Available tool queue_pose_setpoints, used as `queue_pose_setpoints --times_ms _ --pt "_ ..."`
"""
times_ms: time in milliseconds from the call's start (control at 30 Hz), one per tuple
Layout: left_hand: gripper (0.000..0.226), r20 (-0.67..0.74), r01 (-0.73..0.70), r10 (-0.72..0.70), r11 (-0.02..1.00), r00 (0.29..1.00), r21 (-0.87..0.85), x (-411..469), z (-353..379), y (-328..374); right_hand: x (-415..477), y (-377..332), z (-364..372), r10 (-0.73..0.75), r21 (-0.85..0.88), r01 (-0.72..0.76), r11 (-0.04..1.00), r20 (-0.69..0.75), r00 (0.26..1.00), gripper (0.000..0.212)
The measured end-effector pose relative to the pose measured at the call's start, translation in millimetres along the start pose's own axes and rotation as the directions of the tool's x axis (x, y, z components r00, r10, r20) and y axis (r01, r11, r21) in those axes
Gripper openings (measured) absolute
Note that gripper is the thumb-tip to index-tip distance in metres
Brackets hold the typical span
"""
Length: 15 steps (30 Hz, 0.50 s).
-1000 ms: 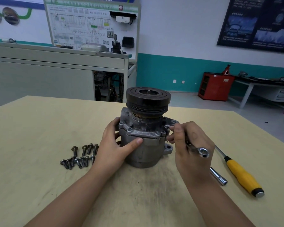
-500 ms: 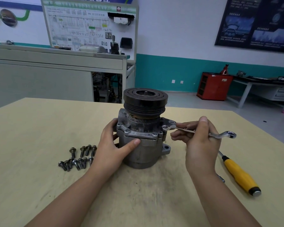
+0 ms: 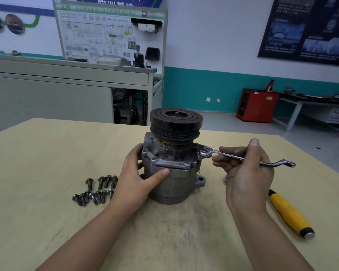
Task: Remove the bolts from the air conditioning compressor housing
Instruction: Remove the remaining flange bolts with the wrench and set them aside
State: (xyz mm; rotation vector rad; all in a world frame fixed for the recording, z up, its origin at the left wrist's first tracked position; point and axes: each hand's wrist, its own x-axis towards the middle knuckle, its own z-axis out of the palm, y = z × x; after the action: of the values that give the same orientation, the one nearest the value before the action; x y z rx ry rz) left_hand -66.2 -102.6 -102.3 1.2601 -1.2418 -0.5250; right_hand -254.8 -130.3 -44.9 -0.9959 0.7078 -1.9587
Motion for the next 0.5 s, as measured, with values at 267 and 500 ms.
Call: queue_pose_setpoints --times_ms 267,500 --pt "0.099 0.004 -0.011 0.011 1.000 1.000 0.012 -1 -1 2 -19 10 4 -0.241 -0.254 0.283 0.925 0.182 0.953 0.034" --pt "0.102 0.005 -0.007 0.007 1.000 1.000 -0.008 -1 0 0 -24 17 3 -0.294 -0.325 0.351 0.878 0.211 0.932 0.042"
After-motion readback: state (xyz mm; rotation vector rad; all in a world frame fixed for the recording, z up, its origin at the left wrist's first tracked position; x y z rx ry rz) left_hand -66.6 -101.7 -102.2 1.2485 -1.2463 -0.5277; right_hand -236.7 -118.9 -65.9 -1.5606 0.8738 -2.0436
